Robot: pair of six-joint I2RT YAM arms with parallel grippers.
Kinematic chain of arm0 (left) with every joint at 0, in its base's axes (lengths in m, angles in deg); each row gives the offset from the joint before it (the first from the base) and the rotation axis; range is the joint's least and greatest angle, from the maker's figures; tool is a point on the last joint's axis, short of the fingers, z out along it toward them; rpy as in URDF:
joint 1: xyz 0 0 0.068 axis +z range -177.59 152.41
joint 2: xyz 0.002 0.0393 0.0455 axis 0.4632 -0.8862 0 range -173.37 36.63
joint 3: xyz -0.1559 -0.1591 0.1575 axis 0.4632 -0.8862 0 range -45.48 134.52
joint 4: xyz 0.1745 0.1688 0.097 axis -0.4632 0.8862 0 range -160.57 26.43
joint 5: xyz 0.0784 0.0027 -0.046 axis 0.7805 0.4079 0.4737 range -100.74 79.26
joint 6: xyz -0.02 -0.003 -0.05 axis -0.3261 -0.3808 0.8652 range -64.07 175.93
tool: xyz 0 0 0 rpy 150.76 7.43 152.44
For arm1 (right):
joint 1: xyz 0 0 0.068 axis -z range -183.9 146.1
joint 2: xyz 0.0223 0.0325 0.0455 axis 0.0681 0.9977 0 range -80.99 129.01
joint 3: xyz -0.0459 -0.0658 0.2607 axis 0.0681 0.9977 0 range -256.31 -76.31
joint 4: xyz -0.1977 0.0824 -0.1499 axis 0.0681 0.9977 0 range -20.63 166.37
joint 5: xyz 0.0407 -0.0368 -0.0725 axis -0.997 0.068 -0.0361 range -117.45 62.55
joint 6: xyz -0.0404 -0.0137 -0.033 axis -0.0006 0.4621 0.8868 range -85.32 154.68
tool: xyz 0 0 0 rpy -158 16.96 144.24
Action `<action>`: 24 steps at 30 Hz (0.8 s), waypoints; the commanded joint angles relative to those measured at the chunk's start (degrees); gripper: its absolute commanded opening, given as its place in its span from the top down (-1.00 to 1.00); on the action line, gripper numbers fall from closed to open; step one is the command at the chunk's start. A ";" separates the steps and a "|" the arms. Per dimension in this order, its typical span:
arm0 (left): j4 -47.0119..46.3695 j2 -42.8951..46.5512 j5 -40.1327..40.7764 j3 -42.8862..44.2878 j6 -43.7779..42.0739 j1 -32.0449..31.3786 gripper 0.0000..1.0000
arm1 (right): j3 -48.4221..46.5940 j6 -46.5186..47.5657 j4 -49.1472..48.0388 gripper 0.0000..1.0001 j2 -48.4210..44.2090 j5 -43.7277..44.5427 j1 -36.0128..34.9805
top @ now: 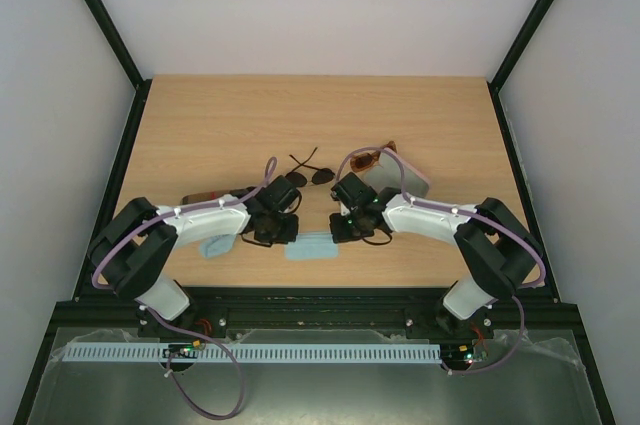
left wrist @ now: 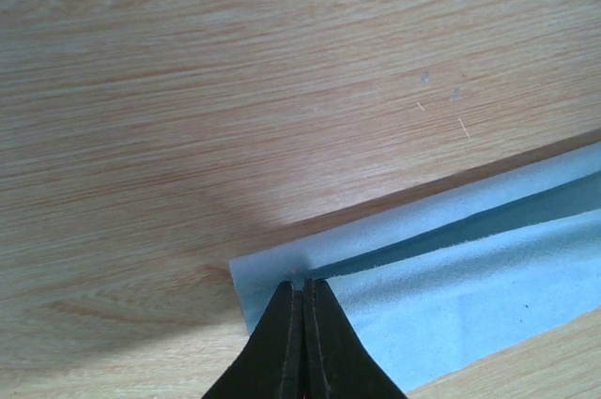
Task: Organize the sunglasses
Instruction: Fold the glasses cleaning cloth at the center of the board.
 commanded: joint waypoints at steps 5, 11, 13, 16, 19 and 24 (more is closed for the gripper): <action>1.44 1.76 -0.09 -1.25 0.88 -0.57 0.96 | 1.02 -0.49 1.15 0.97 -0.25 1.01 -0.46; 1.18 1.23 0.04 -1.45 0.91 -0.65 0.96 | 1.15 -0.37 0.82 0.97 0.21 0.75 -0.60; 0.93 1.14 -0.18 -1.65 0.95 -0.74 0.95 | 1.44 -0.25 0.49 0.97 0.30 0.63 -0.73; 0.89 1.21 -0.24 -1.81 0.96 -0.87 0.92 | 1.79 -0.15 0.06 0.97 0.43 0.43 -0.74; 0.94 1.40 -0.41 -1.97 0.93 -1.00 0.89 | 1.97 -0.15 -0.16 0.97 0.91 0.19 -0.91; 0.80 1.53 -0.83 -2.40 1.09 -1.23 0.82 | 1.93 -0.02 -0.23 0.97 1.18 0.17 -1.05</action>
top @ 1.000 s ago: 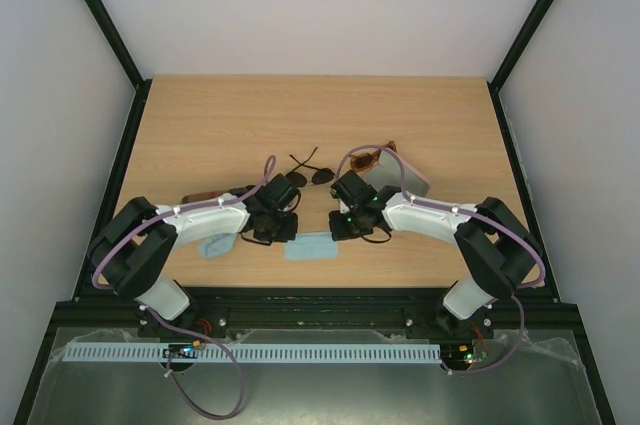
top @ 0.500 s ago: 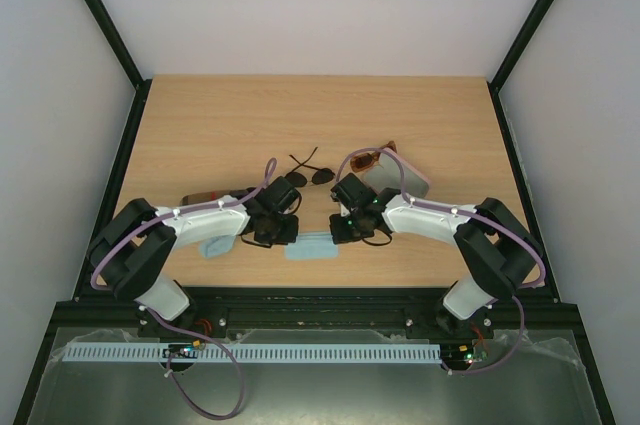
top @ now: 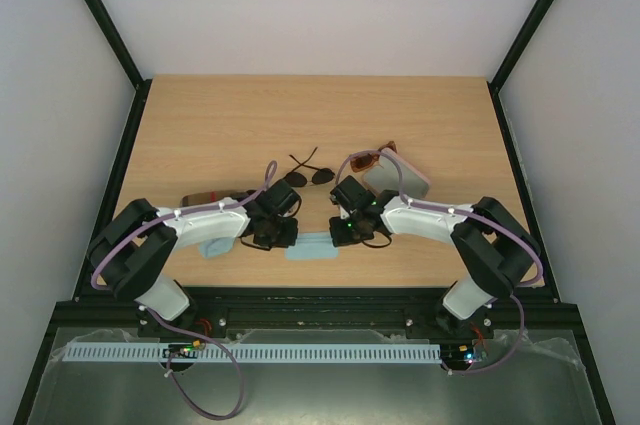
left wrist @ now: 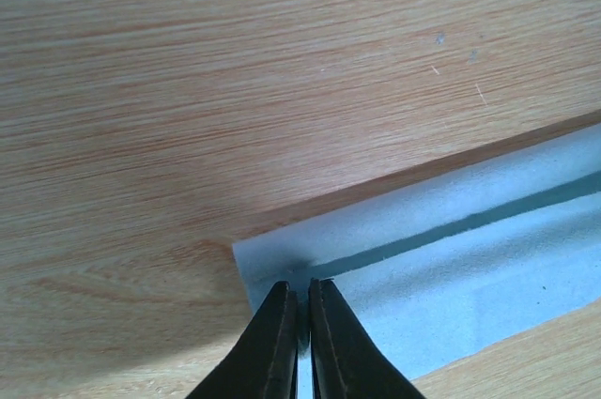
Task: Organize the sunglasses
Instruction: Fold the glasses cleaning cloth at the center of the board.
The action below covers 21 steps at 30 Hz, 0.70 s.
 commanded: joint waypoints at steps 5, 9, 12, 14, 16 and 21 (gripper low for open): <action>0.88 1.29 -0.96 -1.12 0.61 -0.58 0.73 | 1.43 0.28 -0.21 0.95 0.39 0.26 -0.45; 0.93 2.20 -1.54 -1.34 0.80 -0.75 0.66 | 1.66 0.37 -0.24 0.84 0.27 -0.38 -0.39; 0.55 3.40 -2.15 -2.23 1.00 -0.80 0.64 | 1.69 0.37 -0.25 0.70 -0.60 -1.34 -0.45; 0.09 4.15 -3.01 -2.76 1.16 -0.78 0.63 | 1.68 0.30 -0.19 0.60 -1.59 -1.68 -0.45; 0.02 5.01 -3.61 -3.10 1.40 -0.74 0.62 | 1.60 0.16 -0.16 0.51 -2.64 -1.78 -0.40; 0.28 7.29 -2.92 -2.28 1.96 -0.75 0.60 | 0.13 -0.57 0.38 0.38 -3.93 0.85 -0.65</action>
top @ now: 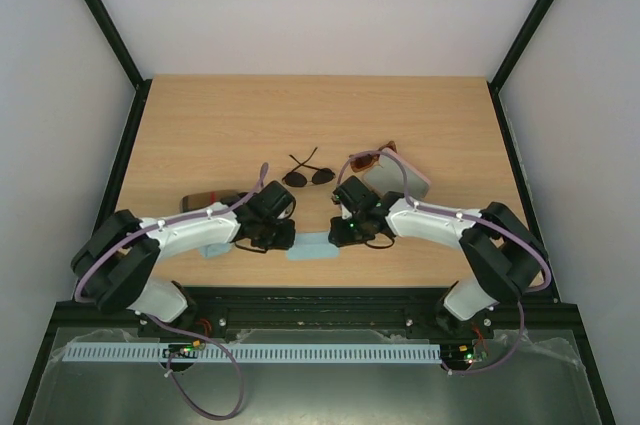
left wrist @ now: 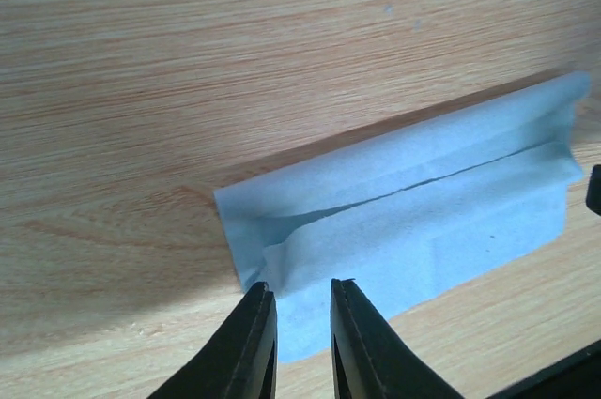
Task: Organize the sunglasses
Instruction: Fold the glasses cleaning cloth at the center of the board.
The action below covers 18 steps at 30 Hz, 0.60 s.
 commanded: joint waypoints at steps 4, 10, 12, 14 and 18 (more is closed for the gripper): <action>0.11 2.64 2.26 1.51 1.27 0.01 0.61 | -2.98 -0.54 0.28 0.37 -0.25 3.68 -1.19; -2.39 -1.31 2.94 3.84 2.20 1.41 0.88 | -6.95 -2.01 -2.08 0.54 4.81 0.69 -3.06; -3.59 -2.25 2.42 4.37 2.16 1.68 0.91 | -7.42 -3.34 -3.68 0.60 5.76 -1.23 -3.17; -4.69 -3.10 2.12 4.69 2.30 2.04 0.94 | -7.80 -4.51 -5.02 0.66 6.61 -3.03 -3.35; -6.60 -5.51 -0.58 4.67 2.15 2.82 0.96 | -8.00 -6.73 -6.39 0.75 8.18 -5.19 -3.44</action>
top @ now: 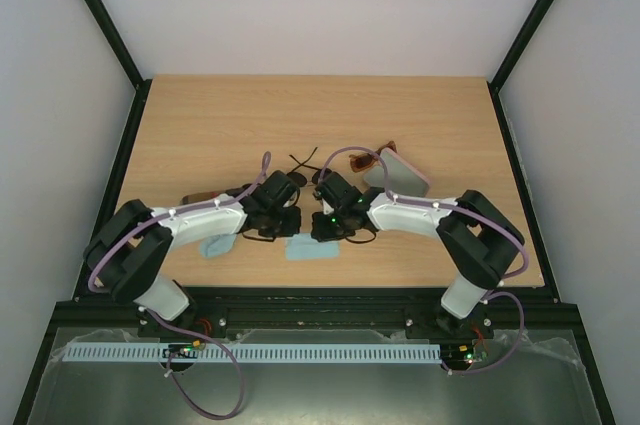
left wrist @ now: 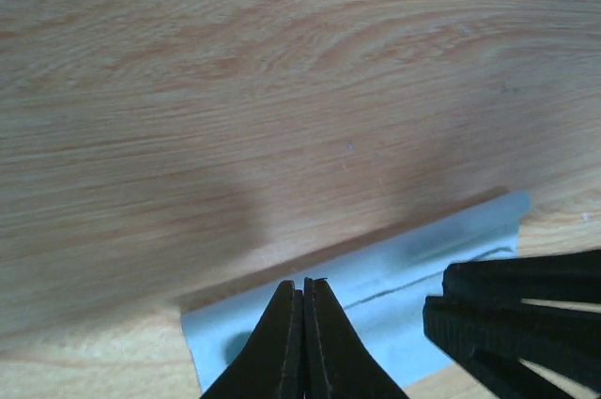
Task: Organize the sunglasses
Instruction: Fold the glasses cleaning cloth at the center of the board.
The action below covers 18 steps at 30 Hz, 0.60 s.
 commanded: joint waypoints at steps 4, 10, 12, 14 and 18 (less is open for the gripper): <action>-3.93 -4.08 -4.31 0.76 0.27 0.68 0.96 | -0.69 -4.91 -3.62 0.79 2.39 -3.41 -0.54; -4.96 -5.11 -5.10 0.61 0.35 0.68 0.96 | 0.02 -6.66 -4.95 0.79 3.09 -3.75 -0.75; -4.85 -5.36 -4.86 0.58 0.34 0.77 0.96 | -0.08 -6.48 -4.75 0.79 3.36 -3.61 -0.82; -4.61 -5.77 -4.47 0.46 0.50 0.79 0.96 | -0.31 -6.26 -4.32 0.78 3.66 -3.10 -1.07; -4.06 -6.86 -4.05 0.31 0.94 0.78 0.96 | -0.70 -5.64 -3.14 0.78 4.38 -2.87 -1.62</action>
